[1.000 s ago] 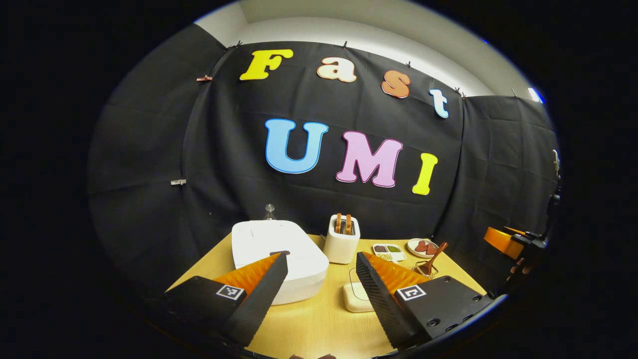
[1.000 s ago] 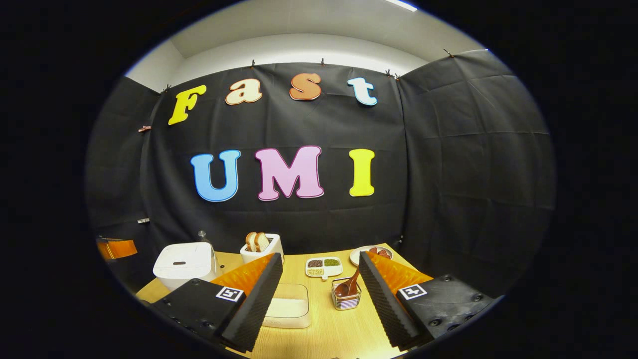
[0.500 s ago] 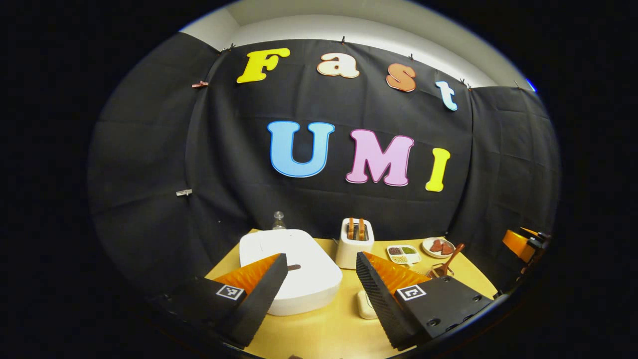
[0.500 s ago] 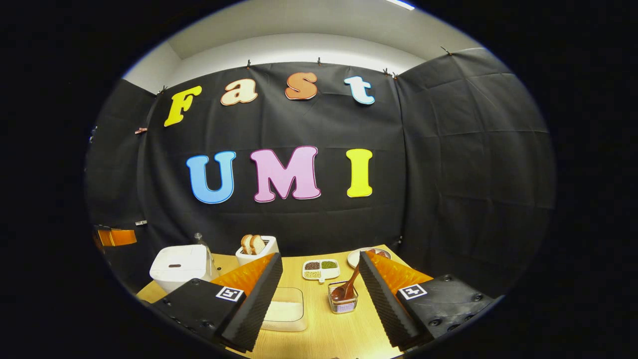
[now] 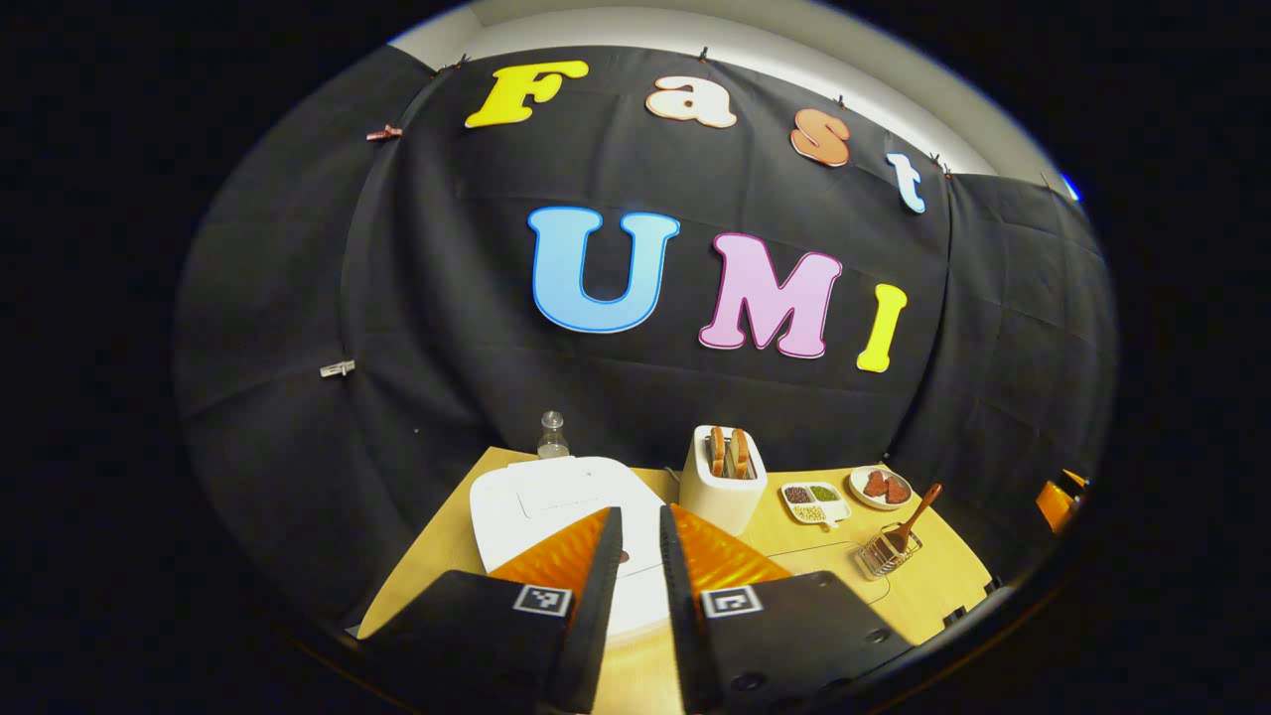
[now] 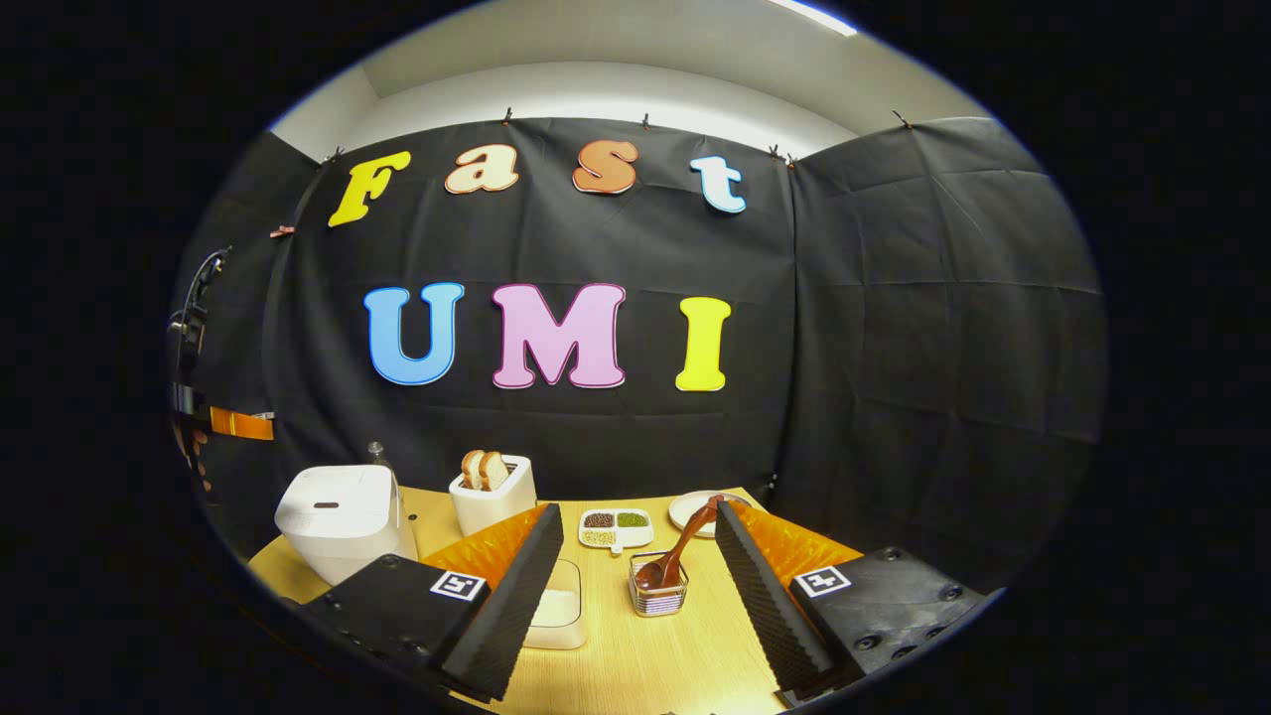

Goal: Close the left gripper, press the button to open the rice cooker; take a wooden spoon from the chopstick holder with the right hand, scoop a spoonful of rice and pour it into the rice cooker, then put the wooden spoon back into the chopstick holder.

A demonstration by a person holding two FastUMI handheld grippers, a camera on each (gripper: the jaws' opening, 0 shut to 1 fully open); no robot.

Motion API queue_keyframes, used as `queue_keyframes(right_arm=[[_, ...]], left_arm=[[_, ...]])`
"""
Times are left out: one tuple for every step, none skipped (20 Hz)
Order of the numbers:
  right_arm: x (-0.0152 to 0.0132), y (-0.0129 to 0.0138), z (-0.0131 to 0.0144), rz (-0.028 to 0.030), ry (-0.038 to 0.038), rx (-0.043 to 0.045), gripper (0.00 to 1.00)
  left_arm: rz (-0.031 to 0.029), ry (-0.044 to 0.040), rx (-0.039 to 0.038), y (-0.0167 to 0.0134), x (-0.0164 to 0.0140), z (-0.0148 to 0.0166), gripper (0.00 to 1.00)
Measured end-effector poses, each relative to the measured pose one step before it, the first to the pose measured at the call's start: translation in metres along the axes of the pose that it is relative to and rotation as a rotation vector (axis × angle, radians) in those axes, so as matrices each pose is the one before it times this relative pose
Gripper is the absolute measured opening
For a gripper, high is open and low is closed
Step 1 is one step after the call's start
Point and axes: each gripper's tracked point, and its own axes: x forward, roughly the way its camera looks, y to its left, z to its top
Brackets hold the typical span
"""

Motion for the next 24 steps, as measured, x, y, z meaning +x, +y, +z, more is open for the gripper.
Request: queue_keyframes(right_arm=[[-0.00281,0.00268,-0.00202,-0.0008,0.00563,0.00254,0.97],[-0.00282,0.00081,-0.00318,-0.00332,0.00842,-0.00404,0.97],[-0.00145,0.0004,-0.00343,-0.00253,0.009,-0.00722,0.96],[-0.00273,0.00072,-0.00197,-0.00143,0.00802,-0.0052,0.97],[-0.00149,0.00149,-0.00094,-0.00084,0.00489,-0.00202,0.96],[-0.00157,0.0011,-0.0005,0.00053,0.00359,-0.00118,0.97],[-0.00074,0.00117,-0.00108,-0.00114,0.0048,-0.00179,0.96],[-0.00081,0.0004,-0.00131,0.00018,0.00604,-0.00198,0.97],[-0.00055,0.00034,-0.00157,-0.00135,0.00538,-0.00207,0.97],[-0.00054,-0.00089,-0.00158,-0.00726,0.00546,-0.0009,0.96],[0.00028,-0.00345,-0.00038,-0.01321,0.00384,0.00276,0.98],[-0.00066,-0.00185,-0.00038,-0.00709,0.00459,0.00992,0.98],[-0.00131,-0.00033,0.00009,-0.00502,0.00052,0.0154,0.98],[-0.00111,-0.00166,0.00099,-0.00526,-0.00058,0.01267,0.98],[-0.00113,-0.00213,-0.00073,-0.00795,0.0001,0.00623,0.98],[-0.00051,-0.00151,-0.00108,-0.00363,0.00261,0.00063,0.98],[0.00027,-0.00054,-0.0015,-0.00288,0.00308,-0.00043,0.98],[-0.00046,-0.00043,-0.00093,-0.0007,0.00155,0.00052,0.98],[-0.00037,0.00027,-0.00044,0.00098,0.00057,0.00204,0.98],[-0.00101,0.00196,-0.00083,0.00879,-0.00144,0.00177,0.98],[0.00019,0.00243,-0.00109,0.00716,-0.00163,-0.00355,0.98],[0.00206,0.00071,-0.00177,0.0064,0.00096,-0.00645,0.98],[0.0017,0.00149,-0.00198,0.00834,0.00234,-0.00226,0.98],[0.00242,0.00214,-0.00045,0.01093,0.00272,0.00702,0.98]], left_arm=[[-0.0057,0.01692,-0.01166,0.00285,0.00954,-0.00364,0.23],[-0.00451,0.01813,-0.0103,0.00291,0.01006,-0.00475,0.19],[0.0125,0.01783,-0.00989,0.00685,0.00928,-0.00463,0.12],[0.00468,0.0202,-0.01479,0.0054,0.01179,-0.00481,0.08],[0.00171,0.01868,-0.00875,0.00444,0.00889,-0.00452,0.08],[-0.0166,0.01747,-0.0038,0.00111,0.0088,-0.00588,0.07],[-0.03623,0.03083,-0.00697,-0.00373,0.00877,-0.00716,0.06],[-0.02973,0.03277,-0.00302,-0.00262,0.00695,-0.00746,0.06],[-0.01049,0.01543,0.00559,0.00125,0.00735,-0.00494,0.06],[0.00125,0.01603,0.00632,0.00447,0.00898,-0.00584,0.06],[0.0046,0.02874,0.00305,0.0032,0.00765,-0.00682,0.06],[0.00451,0.02753,0.00423,0.00306,0.006,-0.00607,0.06],[0.00591,0.01774,0.0028,0.00263,0.00547,-0.0069,0.06],[0.00677,0.01852,0.00029,0.00188,0.00625,-0.00545,0.06],[0.00732,0.01725,0.00595,0.0011,0.00483,-0.00559,0.06],[0.01239,0.00858,0.00915,0.0033,0.00165,-0.00595,0.06],[0.00113,0.00864,0.00147,0.00056,0.00194,-0.00366,0.06],[0.00133,-0.01324,0.0047,-0.00116,0.00047,0.00239,0.06],[0.00195,0.01256,0.00072,-0.0003,0.00165,-0.00256,0.07],[0.00158,-0.00146,-0.00039,-0.00024,-0.0023,-0.00142,0.06],[0.0014,0.00253,-0.00596,0.00069,0.00015,0.00043,0.07],[0.00121,-0.00234,-0.01148,0.00103,0.00007,-0.00092,0.07],[0.00211,0.01267,-0.02046,0.00082,0.00193,-0.00368,0.07],[-0.00316,-0.01942,-0.02159,0.00056,-0.00381,0.00232,0.07]])
